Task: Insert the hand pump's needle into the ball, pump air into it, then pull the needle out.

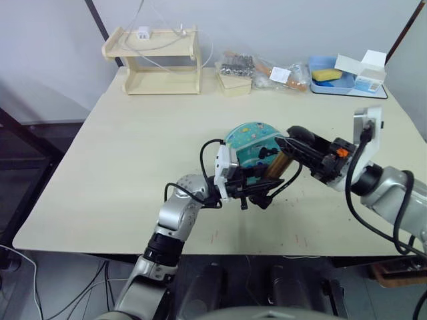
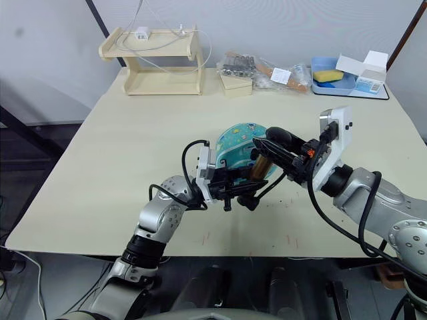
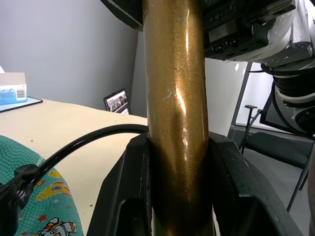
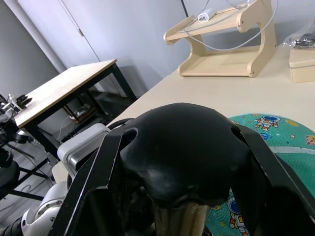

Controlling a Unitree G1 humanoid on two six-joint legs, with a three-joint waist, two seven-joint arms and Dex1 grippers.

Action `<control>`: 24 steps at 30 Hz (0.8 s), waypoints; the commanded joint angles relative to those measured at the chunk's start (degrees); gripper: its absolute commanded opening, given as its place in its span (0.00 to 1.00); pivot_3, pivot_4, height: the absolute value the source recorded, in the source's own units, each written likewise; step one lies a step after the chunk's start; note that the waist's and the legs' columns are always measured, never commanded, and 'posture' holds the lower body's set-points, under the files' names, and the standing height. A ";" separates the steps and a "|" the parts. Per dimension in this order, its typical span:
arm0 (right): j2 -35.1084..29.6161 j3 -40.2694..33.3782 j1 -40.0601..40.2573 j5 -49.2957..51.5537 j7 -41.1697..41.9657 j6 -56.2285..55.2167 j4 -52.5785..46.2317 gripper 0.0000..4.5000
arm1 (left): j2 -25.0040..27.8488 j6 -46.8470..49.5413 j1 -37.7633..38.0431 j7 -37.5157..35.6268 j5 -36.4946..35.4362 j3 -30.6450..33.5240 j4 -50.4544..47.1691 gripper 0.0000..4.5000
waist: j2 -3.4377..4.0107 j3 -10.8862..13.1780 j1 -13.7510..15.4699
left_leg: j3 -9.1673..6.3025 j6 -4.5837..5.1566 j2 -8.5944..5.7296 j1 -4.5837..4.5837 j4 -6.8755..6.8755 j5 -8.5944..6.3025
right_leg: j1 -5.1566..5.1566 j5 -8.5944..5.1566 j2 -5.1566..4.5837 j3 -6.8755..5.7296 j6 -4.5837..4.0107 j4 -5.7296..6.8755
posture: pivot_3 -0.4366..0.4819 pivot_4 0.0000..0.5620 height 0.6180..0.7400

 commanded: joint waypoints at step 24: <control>2.33 2.80 -6.89 -1.19 -1.45 1.48 -1.88 0.47 | 3.00 -6.40 1.56 -4.18 -0.28 0.52 9.49 0.63 | 0.19 0.02 -0.71 | 0.00 0.04 0.01 0.04 -0.08 -0.01 | -0.03 0.02 0.04 0.03 -0.03 0.00 | 0.48 0.27 1.00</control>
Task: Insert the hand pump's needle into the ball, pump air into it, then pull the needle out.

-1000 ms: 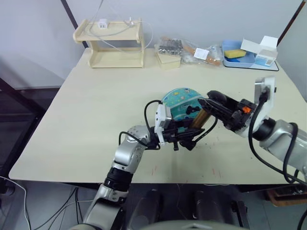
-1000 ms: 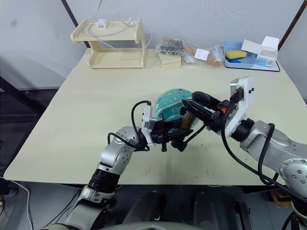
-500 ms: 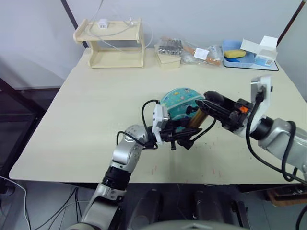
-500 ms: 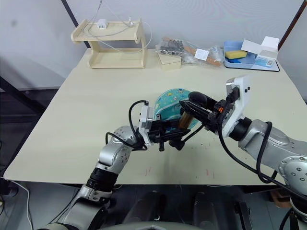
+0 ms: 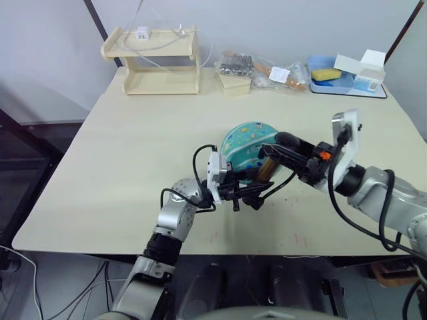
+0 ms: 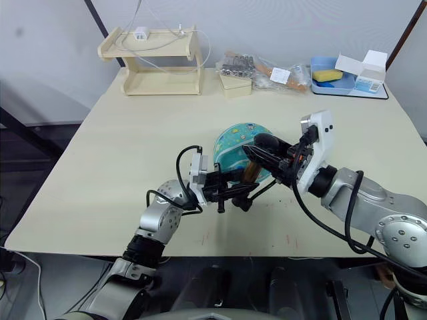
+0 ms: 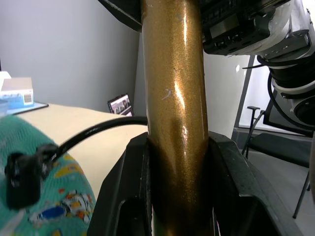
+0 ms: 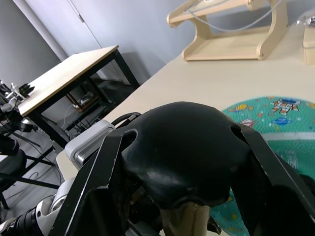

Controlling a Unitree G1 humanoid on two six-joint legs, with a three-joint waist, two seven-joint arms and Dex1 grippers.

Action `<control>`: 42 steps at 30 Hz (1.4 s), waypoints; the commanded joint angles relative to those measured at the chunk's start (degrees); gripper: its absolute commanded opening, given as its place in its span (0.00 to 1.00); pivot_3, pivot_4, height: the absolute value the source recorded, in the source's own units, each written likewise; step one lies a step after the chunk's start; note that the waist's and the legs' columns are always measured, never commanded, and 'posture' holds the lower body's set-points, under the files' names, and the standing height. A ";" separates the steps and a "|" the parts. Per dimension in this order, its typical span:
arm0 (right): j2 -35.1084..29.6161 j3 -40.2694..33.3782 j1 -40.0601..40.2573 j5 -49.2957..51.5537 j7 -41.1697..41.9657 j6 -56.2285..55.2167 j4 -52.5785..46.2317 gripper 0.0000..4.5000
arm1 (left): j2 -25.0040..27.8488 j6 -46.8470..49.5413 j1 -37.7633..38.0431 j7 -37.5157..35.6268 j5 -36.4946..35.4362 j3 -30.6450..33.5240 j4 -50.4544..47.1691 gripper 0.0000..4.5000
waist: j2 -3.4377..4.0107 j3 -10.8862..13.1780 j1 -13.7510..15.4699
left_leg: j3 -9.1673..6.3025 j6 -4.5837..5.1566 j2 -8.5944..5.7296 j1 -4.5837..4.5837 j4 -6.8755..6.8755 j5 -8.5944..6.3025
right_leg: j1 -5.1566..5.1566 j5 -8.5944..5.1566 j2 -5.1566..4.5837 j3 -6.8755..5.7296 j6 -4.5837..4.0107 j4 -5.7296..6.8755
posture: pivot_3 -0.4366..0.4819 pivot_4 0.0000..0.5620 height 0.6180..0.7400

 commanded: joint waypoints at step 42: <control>0.85 5.73 -13.10 -9.39 10.36 10.88 -2.66 0.47 | 8.13 16.68 -4.79 4.77 7.05 -8.10 -10.18 0.81 | 0.09 0.04 -1.23 | -0.09 -0.08 0.05 -0.13 -0.14 0.06 | -0.17 0.07 0.06 -0.06 -0.15 -0.09 | 0.48 0.27 1.00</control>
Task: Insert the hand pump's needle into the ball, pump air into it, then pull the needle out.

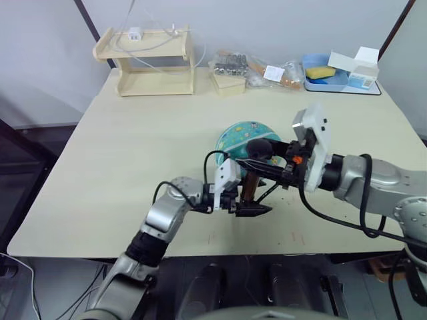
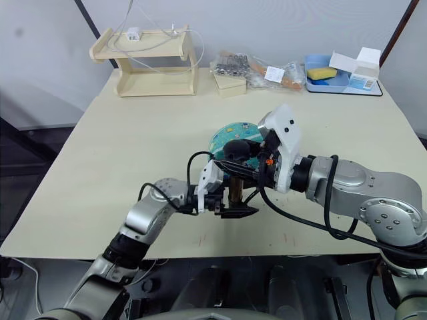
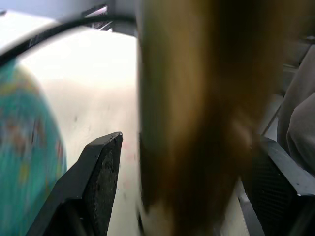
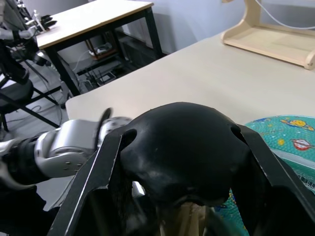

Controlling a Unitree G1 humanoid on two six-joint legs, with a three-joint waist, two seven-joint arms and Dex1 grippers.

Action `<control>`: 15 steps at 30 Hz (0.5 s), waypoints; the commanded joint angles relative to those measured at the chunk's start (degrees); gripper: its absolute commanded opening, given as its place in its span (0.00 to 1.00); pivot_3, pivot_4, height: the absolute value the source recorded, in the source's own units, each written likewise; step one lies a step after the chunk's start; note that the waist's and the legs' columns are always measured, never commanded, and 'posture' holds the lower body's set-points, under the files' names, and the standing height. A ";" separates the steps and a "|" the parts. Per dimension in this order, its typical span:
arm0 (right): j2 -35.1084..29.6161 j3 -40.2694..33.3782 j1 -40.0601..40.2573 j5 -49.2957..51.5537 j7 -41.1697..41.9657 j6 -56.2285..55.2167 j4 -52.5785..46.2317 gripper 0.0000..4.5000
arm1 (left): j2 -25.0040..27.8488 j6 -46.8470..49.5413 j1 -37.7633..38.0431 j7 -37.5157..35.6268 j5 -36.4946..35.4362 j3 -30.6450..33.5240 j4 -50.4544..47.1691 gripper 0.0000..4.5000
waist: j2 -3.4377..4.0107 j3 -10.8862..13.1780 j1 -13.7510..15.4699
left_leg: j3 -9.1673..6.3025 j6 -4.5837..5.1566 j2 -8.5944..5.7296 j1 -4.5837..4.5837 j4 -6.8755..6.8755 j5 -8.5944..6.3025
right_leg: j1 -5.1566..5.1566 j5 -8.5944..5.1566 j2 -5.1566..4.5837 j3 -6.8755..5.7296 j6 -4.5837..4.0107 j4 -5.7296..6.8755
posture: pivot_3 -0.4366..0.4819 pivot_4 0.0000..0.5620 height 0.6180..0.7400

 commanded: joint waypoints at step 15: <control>-3.85 -3.77 -0.14 0.39 4.25 -0.33 -1.07 0.47 | 6.22 0.19 1.62 -6.64 -2.56 1.63 -1.63 0.81 | 0.00 0.00 -0.50 | 0.00 0.00 0.02 -0.01 0.00 0.00 | -0.02 0.00 -0.02 0.01 0.00 -0.01 | 0.48 0.27 1.00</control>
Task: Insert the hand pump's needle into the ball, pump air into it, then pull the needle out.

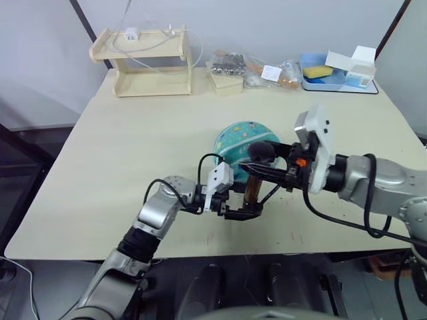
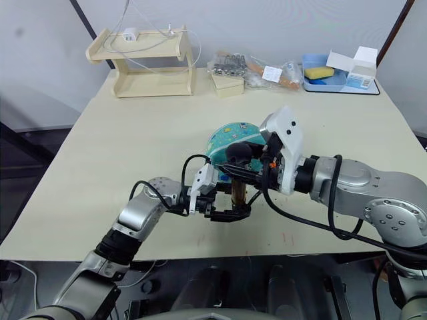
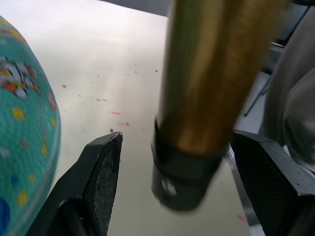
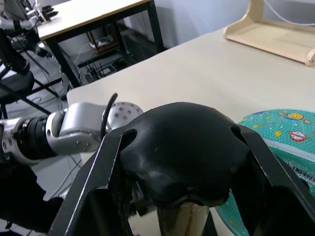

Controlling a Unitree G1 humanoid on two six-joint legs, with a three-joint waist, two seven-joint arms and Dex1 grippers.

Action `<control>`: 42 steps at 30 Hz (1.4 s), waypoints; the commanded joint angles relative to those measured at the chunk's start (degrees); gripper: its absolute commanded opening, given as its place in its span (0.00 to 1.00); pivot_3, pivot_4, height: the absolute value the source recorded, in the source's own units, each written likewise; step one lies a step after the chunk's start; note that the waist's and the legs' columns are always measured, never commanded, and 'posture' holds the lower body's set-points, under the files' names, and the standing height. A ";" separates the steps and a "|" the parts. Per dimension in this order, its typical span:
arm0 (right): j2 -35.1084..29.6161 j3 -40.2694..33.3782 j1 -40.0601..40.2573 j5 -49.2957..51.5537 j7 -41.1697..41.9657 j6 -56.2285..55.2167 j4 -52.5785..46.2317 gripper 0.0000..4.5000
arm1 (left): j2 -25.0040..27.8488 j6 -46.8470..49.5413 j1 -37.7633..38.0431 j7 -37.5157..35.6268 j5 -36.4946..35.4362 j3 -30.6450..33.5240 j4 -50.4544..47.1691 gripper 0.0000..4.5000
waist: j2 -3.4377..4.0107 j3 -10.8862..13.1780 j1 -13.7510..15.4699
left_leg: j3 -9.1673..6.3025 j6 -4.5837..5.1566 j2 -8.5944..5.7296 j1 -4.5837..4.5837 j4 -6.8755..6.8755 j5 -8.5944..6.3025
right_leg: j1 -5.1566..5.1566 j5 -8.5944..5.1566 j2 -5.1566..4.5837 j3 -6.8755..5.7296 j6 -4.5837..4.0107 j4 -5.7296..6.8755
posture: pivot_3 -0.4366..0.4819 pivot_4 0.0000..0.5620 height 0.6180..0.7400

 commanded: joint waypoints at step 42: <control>-3.18 -5.61 -4.93 5.78 1.60 -0.59 0.67 0.47 | -0.31 2.12 -2.13 0.15 -0.02 -0.41 -5.08 0.27 | -0.02 0.01 -0.01 | 0.01 0.00 0.00 -0.01 0.00 0.00 | 0.00 0.00 -0.02 0.01 0.00 0.00 | 0.48 0.27 1.00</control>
